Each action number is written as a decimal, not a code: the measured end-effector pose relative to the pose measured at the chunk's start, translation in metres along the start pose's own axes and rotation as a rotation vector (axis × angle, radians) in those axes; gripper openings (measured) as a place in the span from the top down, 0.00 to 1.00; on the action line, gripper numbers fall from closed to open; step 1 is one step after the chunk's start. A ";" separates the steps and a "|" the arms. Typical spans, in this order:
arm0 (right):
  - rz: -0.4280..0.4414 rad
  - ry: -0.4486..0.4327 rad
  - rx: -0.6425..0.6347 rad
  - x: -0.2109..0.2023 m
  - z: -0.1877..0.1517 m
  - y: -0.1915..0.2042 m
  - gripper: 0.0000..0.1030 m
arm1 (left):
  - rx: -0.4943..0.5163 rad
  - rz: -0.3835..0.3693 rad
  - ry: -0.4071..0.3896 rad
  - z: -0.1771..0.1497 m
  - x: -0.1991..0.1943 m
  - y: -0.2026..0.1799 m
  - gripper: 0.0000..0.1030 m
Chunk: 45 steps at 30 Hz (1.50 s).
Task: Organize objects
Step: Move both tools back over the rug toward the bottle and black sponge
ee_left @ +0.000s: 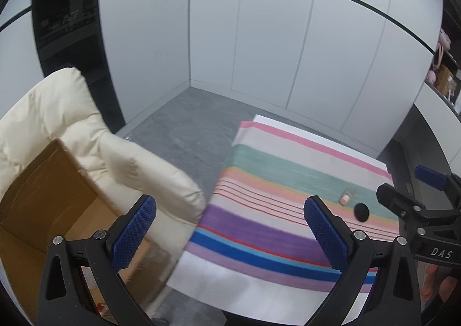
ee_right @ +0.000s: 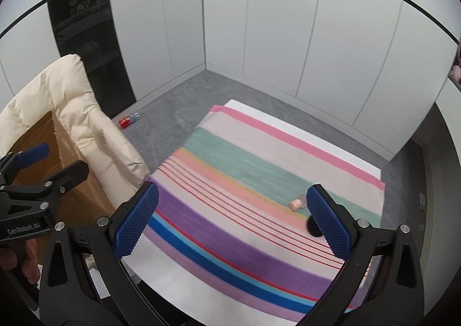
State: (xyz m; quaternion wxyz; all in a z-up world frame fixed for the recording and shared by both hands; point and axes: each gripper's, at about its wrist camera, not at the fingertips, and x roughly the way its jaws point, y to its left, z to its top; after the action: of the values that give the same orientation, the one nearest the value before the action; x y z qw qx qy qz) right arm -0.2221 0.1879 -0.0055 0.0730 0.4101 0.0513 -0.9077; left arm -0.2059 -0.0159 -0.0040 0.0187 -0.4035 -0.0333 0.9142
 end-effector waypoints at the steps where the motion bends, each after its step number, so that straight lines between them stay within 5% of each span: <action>1: -0.007 0.001 0.005 -0.001 -0.002 -0.006 0.00 | 0.010 -0.008 0.004 0.000 0.002 -0.008 0.00; 15: -0.046 0.069 0.143 -0.015 -0.032 -0.082 0.00 | 0.148 -0.084 0.009 -0.003 0.015 -0.097 0.00; 20: -0.143 0.087 0.183 -0.023 -0.048 -0.108 0.00 | 0.202 -0.101 -0.005 -0.006 0.021 -0.121 0.00; 25: -0.152 0.118 0.237 -0.024 -0.064 -0.140 0.00 | 0.220 -0.132 0.035 -0.013 0.038 -0.141 0.00; 37: -0.157 0.281 0.342 0.062 -0.116 -0.197 0.08 | 0.270 -0.171 0.128 -0.037 0.108 -0.191 0.00; 45: -0.158 0.302 0.303 0.107 -0.131 -0.194 0.08 | 0.253 -0.173 0.193 -0.047 0.162 -0.206 0.01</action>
State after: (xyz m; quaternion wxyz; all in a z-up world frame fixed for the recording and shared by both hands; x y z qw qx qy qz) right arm -0.2295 0.3890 -0.1661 -0.0693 0.5422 -0.0431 -0.8363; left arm -0.2785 0.2011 -0.1398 0.1511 -0.4795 0.0491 0.8631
